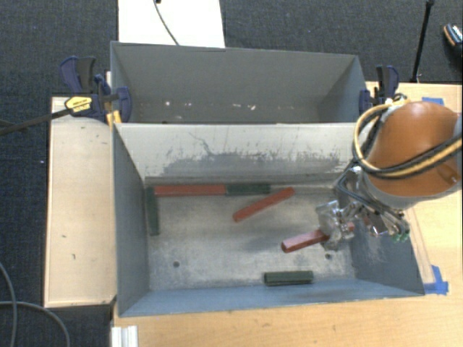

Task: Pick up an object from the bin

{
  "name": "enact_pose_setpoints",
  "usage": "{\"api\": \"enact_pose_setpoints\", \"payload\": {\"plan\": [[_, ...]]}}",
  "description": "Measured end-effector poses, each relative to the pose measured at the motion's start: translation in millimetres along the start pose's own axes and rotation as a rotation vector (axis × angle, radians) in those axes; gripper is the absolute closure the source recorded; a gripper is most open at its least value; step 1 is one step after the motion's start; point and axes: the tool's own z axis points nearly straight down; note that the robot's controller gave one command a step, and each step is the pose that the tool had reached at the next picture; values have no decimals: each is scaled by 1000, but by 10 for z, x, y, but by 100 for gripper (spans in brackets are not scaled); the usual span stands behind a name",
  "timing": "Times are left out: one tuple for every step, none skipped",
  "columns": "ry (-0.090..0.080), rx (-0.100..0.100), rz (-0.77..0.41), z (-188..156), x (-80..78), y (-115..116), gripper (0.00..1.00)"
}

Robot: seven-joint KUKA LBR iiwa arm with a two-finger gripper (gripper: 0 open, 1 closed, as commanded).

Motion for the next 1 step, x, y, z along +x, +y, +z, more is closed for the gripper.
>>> {"api": "enact_pose_setpoints", "payload": {"plan": [[-4, 2, 16, -1178, -88, -38, 100]]}}
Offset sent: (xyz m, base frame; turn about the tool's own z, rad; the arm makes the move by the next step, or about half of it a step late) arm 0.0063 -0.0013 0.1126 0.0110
